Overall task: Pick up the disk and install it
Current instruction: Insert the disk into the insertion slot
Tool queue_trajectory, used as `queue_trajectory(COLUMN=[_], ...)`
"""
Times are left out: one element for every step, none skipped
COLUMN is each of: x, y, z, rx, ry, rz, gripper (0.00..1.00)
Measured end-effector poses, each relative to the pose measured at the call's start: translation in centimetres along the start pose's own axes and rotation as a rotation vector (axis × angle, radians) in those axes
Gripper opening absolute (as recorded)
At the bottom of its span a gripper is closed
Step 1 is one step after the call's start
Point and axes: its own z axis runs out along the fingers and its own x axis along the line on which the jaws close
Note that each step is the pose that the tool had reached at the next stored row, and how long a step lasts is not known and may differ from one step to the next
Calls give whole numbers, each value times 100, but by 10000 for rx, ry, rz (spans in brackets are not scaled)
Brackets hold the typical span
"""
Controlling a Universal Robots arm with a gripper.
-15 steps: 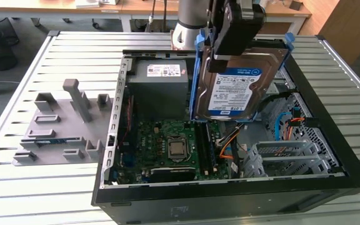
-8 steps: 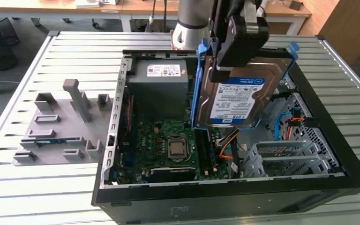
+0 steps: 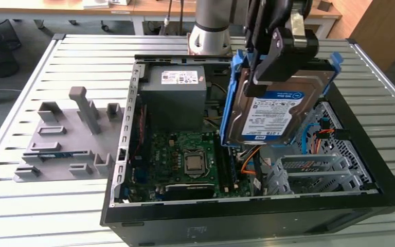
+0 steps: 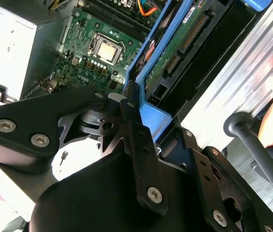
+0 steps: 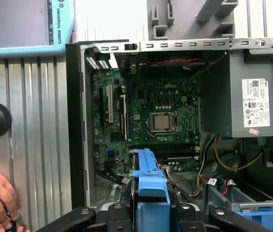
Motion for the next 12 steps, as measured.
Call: queue_trajectory(x=[2,6,14,27,50,74,97,114,126,135,140,143], y=[-26,-43,-55,-61,-66,-70,-74,-79,-87,-99,-114,-134], z=[6,13,18,26,35,43,50,56,63,69,75,81], rx=[0,0,0,2,3,5,7,8,9,9,9,9], ry=[4,6,9,9,8,6,5,7,6,7,8,8], rz=[-1,-1,0,-1,-1,0,0,0,0,0,0,0], gripper=[36,36,36,36,36,36,36,36,36,36,36,36])
